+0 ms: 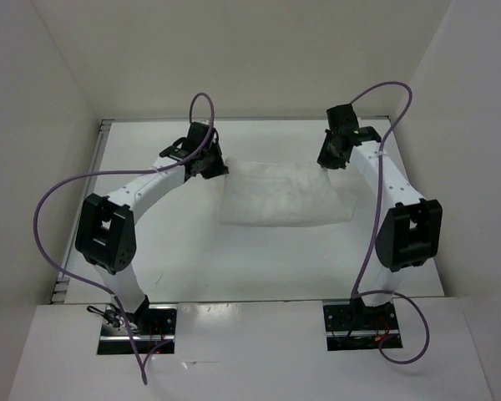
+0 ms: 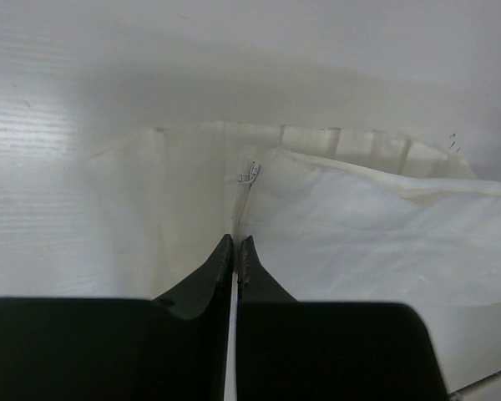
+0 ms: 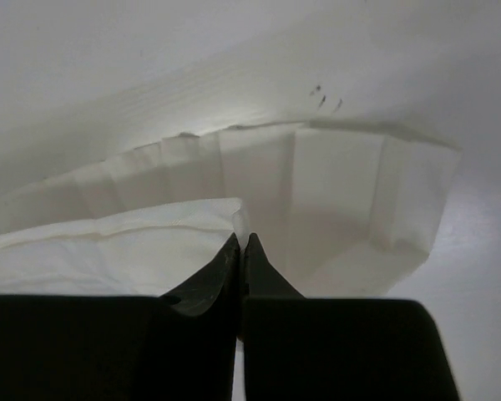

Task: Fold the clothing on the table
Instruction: Fold the skirt

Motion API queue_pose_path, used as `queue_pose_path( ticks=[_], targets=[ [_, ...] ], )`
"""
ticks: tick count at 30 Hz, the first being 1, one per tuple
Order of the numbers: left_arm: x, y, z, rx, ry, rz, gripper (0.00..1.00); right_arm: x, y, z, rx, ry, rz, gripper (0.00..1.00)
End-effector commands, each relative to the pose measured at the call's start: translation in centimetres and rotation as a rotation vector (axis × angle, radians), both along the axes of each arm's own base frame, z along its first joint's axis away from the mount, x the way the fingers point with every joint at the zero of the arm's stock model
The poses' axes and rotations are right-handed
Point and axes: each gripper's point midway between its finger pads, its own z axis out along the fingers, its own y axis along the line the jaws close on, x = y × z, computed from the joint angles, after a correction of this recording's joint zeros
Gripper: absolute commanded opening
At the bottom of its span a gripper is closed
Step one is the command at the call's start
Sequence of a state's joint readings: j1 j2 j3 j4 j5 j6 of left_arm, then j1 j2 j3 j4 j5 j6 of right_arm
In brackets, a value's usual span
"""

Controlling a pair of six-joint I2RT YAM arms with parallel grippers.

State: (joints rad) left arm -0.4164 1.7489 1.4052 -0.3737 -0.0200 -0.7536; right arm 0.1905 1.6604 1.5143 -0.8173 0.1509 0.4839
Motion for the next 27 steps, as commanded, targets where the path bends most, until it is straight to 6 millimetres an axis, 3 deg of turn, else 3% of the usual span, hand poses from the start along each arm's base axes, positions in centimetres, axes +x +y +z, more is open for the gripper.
queue_pose_path(
  ticks=[1,5,9,10,11,13,14,16,17,20,21,22,24,26,27],
  targets=[
    [2.6,1.3,2.4,0.037,-0.078,0.039,0.00,4.6,-1.1,2.1,-0.041,-0.135,-0.024,0.00],
    [3.4,1.3,0.4,0.047,-0.039,0.040,0.00,7.5,-0.7,-0.6,-0.053,-0.098,-0.016,0.02],
    [3.8,1.2,-1.5,0.046,0.003,0.031,0.00,9.0,-0.6,-4.0,-0.075,-0.024,-0.020,0.04],
    [4.0,1.1,-2.7,0.053,0.020,0.030,0.01,9.1,-0.8,-4.6,-0.086,-0.010,-0.035,0.04],
    [4.3,1.3,-3.0,0.047,0.029,0.031,0.08,9.1,-1.0,-5.0,-0.097,0.002,-0.041,0.04],
    [5.3,1.2,-3.9,0.033,0.026,0.031,0.17,9.0,-2.0,-5.0,-0.133,0.004,-0.089,0.04],
    [5.7,0.8,-3.7,0.018,0.014,0.022,0.17,8.3,-2.5,-5.8,-0.160,0.032,-0.101,0.04],
    [6.8,0.7,-4.2,0.006,0.005,0.010,0.17,7.6,-3.6,-5.3,-0.180,0.027,-0.134,0.02],
    [7.9,0.7,-3.1,-0.004,-0.025,0.004,0.17,7.3,-3.8,-5.6,-0.192,0.034,-0.140,0.02],
    [9.0,0.4,-3.7,0.020,-0.014,-0.016,0.17,6.5,-4.8,-6.0,-0.204,0.053,-0.174,0.02],
    [9.5,0.3,-2.8,0.017,-0.023,-0.016,0.20,5.8,-5.5,-6.5,-0.219,0.084,-0.185,0.02],
    [9.7,0.2,-2.8,0.024,-0.023,-0.022,0.25,5.5,-5.6,-6.9,-0.225,0.091,-0.196,0.02],
    [9.7,0.2,-3.2,0.033,-0.015,-0.029,0.48,4.7,-5.9,-7.6,-0.238,0.123,-0.208,0.02],
    [9.5,0.5,-2.4,0.036,-0.029,-0.022,0.54,3.5,-6.2,-8.2,-0.253,0.148,-0.209,0.05],
    [9.4,0.5,-0.9,0.019,-0.056,-0.014,0.56,3.0,-6.5,-8.6,-0.266,0.155,-0.214,0.08]
  ],
)
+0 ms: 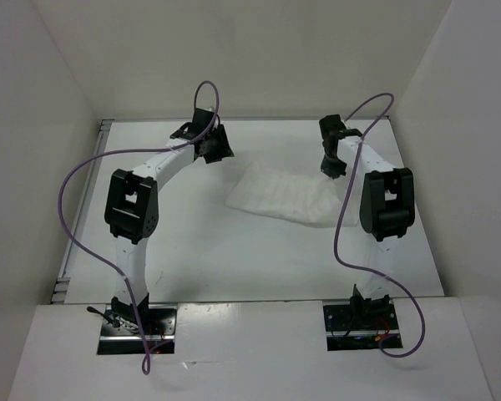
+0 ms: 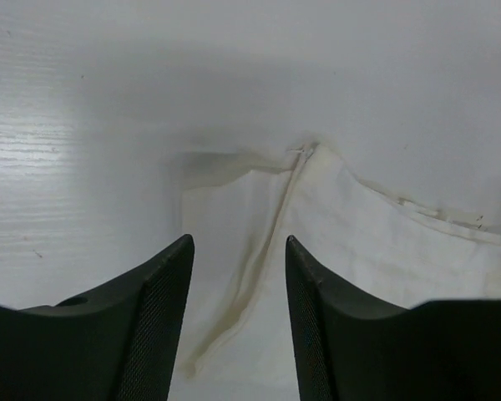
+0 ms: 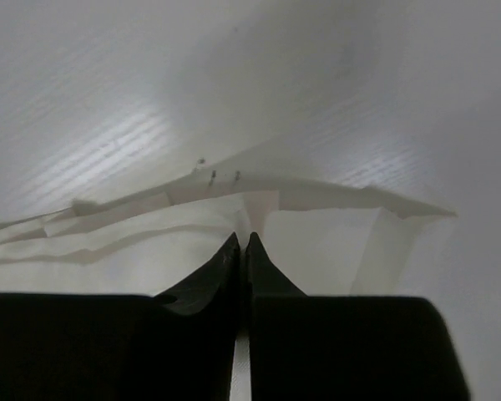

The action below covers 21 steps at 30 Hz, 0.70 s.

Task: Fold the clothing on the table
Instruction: Fold the skirt

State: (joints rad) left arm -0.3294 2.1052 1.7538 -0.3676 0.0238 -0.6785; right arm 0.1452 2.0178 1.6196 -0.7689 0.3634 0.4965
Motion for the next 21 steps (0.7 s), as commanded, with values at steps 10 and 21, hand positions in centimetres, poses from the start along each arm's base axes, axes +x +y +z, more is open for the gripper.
queue_pose_path(
  ticks=[10,21],
  targets=[
    [-6.7,1.7,5.5,-0.049,-0.088,-0.020,0.61,-4.2,-4.0,9.5,-0.185,-0.198,-0.185,0.70],
    [-6.6,-6.2,7.7,-0.263,-0.164,-0.367,0.10,-8.5,1.1,7.6,0.043,-0.127,-0.043,0.70]
  ],
)
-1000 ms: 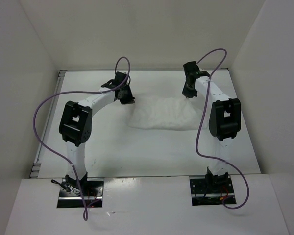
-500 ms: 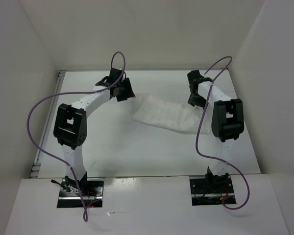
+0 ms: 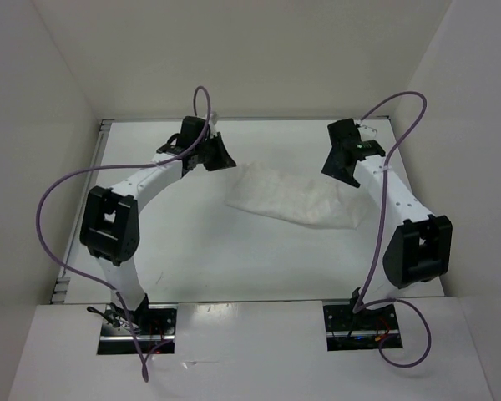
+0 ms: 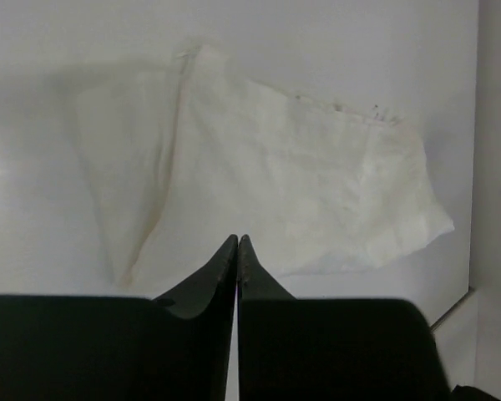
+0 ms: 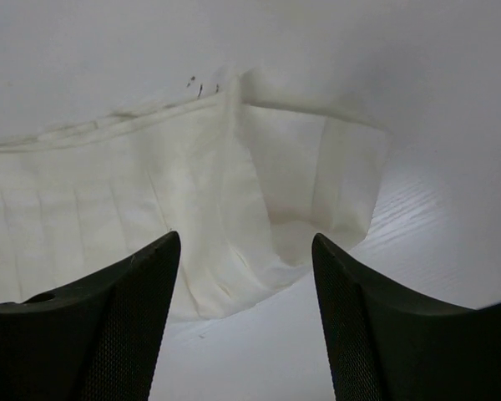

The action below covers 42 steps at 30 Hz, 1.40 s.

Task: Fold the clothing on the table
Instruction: Fold the skirt

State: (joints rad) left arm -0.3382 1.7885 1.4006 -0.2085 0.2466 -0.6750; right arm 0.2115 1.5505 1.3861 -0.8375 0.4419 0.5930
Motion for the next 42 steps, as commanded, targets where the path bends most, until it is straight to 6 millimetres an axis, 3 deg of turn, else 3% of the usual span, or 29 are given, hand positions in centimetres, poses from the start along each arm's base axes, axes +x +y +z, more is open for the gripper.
queue_pose_path(
  ticks=[1,3,4,8,9,10,11,13,17,18,20,22,23,25,26,27,29,31,39,42],
  targets=[
    [1.4,-5.0,1.8,-0.099,-0.082,-0.204,0.03,-0.8,0.7,-2.6,0.036,0.076,0.010,0.70],
    [1.8,-6.7,3.1,-0.138,-0.117,-0.271,0.00,-0.9,0.7,-2.2,0.038,0.066,0.010,0.70],
    [2.1,-7.7,2.2,-0.150,-0.099,-0.289,0.00,-1.1,0.9,-2.0,0.050,0.062,0.017,0.70],
    [2.1,-10.5,1.7,-0.245,-0.067,-0.411,0.00,-1.1,-0.4,-2.0,0.086,0.055,-0.018,0.68],
    [2.1,-11.4,-0.2,-0.249,-0.029,-0.433,0.00,-1.2,-0.9,-2.3,0.090,0.061,-0.038,0.67],
    [2.5,-11.7,-0.2,-0.255,-0.022,-0.443,0.00,-1.5,-0.9,-2.3,0.090,0.061,-0.038,0.67],
    [2.5,-11.7,-1.4,-0.247,0.019,-0.438,0.00,-1.5,-1.2,-2.3,0.090,0.061,-0.047,0.67],
    [1.9,-12.1,-5.1,-0.199,0.117,-0.412,0.00,-1.8,-1.3,-2.4,0.090,0.061,-0.047,0.67],
    [2.0,-9.5,-10.8,-0.046,0.210,-0.264,0.00,-1.8,-2.0,-2.1,0.101,0.052,-0.066,0.67],
    [2.4,-8.5,-11.7,0.007,0.205,-0.209,0.00,-2.0,-2.4,-2.5,0.100,0.062,-0.079,0.67],
    [1.3,-7.0,-13.5,0.049,0.255,-0.144,0.00,-1.8,-2.4,-2.5,0.127,0.056,-0.076,0.67],
    [1.3,-4.6,-14.0,0.075,0.284,-0.043,0.00,-1.8,-3.3,-3.1,0.143,0.064,-0.102,0.67],
    [0.0,-3.3,-15.0,0.085,0.322,-0.008,0.00,-1.8,-3.6,-3.7,0.147,0.077,-0.104,0.67],
    [-0.5,-0.6,-16.0,0.073,0.364,0.102,0.00,-1.5,-4.3,-4.4,0.188,0.080,-0.122,0.67],
    [-0.8,0.3,-15.4,0.061,0.358,0.136,0.00,-1.5,-4.4,-4.5,0.204,0.081,-0.126,0.65],
    [-3.1,1.8,-17.3,0.072,0.421,0.165,0.00,-1.2,-4.1,-4.9,0.239,0.087,-0.108,0.64],
    [-3.7,3.7,-16.9,0.056,0.421,0.227,0.00,-0.8,-4.0,-5.9,0.281,0.097,-0.105,0.59],
    [-5.0,4.7,-17.7,0.063,0.446,0.242,0.00,0.0,-2.5,-6.2,0.356,0.091,-0.047,0.54],
    [-5.0,5.3,-17.0,0.074,0.426,0.243,0.00,3.4,3.3,-8.3,0.606,0.116,0.131,0.15],
    [-4.9,5.3,-16.6,0.070,0.417,0.243,0.00,4.3,4.8,-9.5,0.644,0.138,0.169,0.11]
  ],
)
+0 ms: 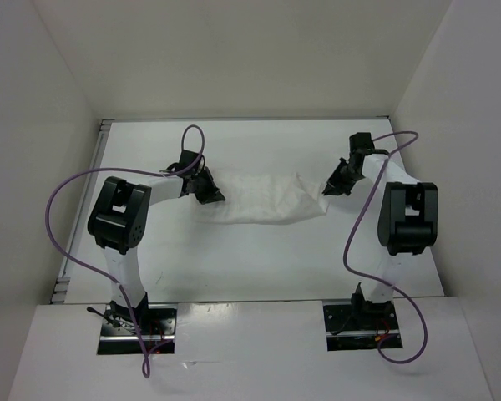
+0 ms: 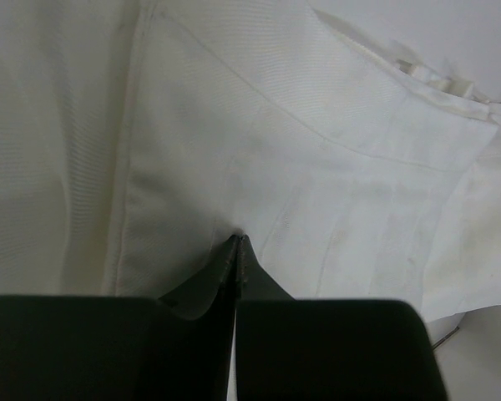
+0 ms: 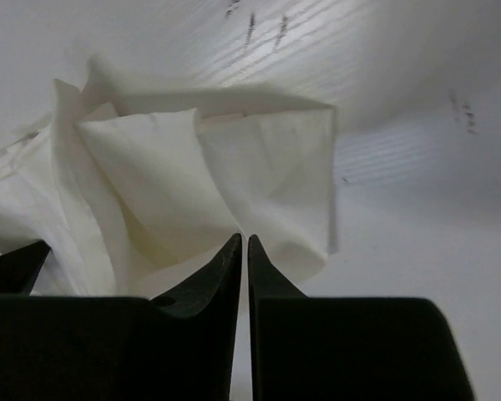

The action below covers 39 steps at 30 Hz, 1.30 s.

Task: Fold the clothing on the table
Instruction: Fold the skirt

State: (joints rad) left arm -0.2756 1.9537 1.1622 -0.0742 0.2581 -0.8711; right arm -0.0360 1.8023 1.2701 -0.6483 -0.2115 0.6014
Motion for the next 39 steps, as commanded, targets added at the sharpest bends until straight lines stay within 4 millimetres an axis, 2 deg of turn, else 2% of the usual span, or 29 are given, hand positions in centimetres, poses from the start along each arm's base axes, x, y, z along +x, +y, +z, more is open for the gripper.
queue_pose_path(
  ticks=[1,2,6,7,10,12,14,15,16,18,19,23,26,31,33,36,39],
  targets=[
    [-2.0,2.1,-2.5,0.107,0.078,0.034,0.00,3.2,3.3,1.3,0.130,-0.106,0.094,0.10],
    [-2.0,2.1,-2.5,0.107,0.078,0.034,0.00,3.4,4.1,0.4,0.155,-0.095,0.114,0.10],
    [-1.5,2.0,-1.9,0.101,0.060,0.035,0.00,2.8,7.0,-0.8,0.262,-0.075,0.215,0.09],
    [-1.5,2.0,-1.9,0.101,0.060,0.035,0.00,2.5,7.6,-0.3,0.304,-0.081,0.248,0.09],
    [-1.5,2.0,-1.9,0.101,0.060,0.035,0.00,0.7,9.3,-1.3,0.355,-0.054,0.331,0.08],
    [-1.5,2.0,-1.9,0.101,0.060,0.035,0.00,-0.9,10.0,-0.5,0.386,-0.044,0.375,0.08],
    [-1.5,2.0,-1.9,0.101,0.060,0.035,0.00,-1.7,10.1,0.4,0.391,-0.061,0.416,0.08],
    [-1.5,2.0,-1.9,0.101,0.060,0.035,0.00,-3.0,10.2,0.3,0.404,-0.029,0.424,0.08],
    [-1.5,2.0,-1.9,0.101,0.060,0.035,0.00,-3.5,10.1,1.0,0.400,-0.036,0.432,0.08],
    [-1.7,2.2,-2.0,0.113,0.068,0.041,0.00,-5.2,9.9,0.7,0.395,0.006,0.430,0.08],
    [-1.7,2.2,-2.1,0.113,0.068,0.041,0.00,-6.1,9.8,1.2,0.397,0.018,0.428,0.08],
    [-1.6,2.6,-1.8,0.131,0.062,0.053,0.00,-10.2,8.8,-0.2,0.353,0.117,0.385,0.09],
    [-1.6,2.6,-1.8,0.131,0.062,0.054,0.00,-12.3,8.1,-1.5,0.321,0.185,0.364,0.10],
    [-2.1,2.9,-2.3,0.148,0.074,0.050,0.00,-14.3,7.6,-3.1,0.298,0.264,0.336,0.11],
    [-2.2,3.0,-1.5,0.151,0.066,0.043,0.00,-15.0,7.2,-3.7,0.281,0.300,0.319,0.11],
    [-1.5,2.1,1.8,0.132,-0.013,-0.008,0.00,-15.1,7.2,-4.2,0.285,0.327,0.308,0.11],
    [-1.0,-0.4,7.0,0.122,-0.136,-0.088,0.01,-15.6,7.2,-4.6,0.289,0.350,0.296,0.11]
  ],
)
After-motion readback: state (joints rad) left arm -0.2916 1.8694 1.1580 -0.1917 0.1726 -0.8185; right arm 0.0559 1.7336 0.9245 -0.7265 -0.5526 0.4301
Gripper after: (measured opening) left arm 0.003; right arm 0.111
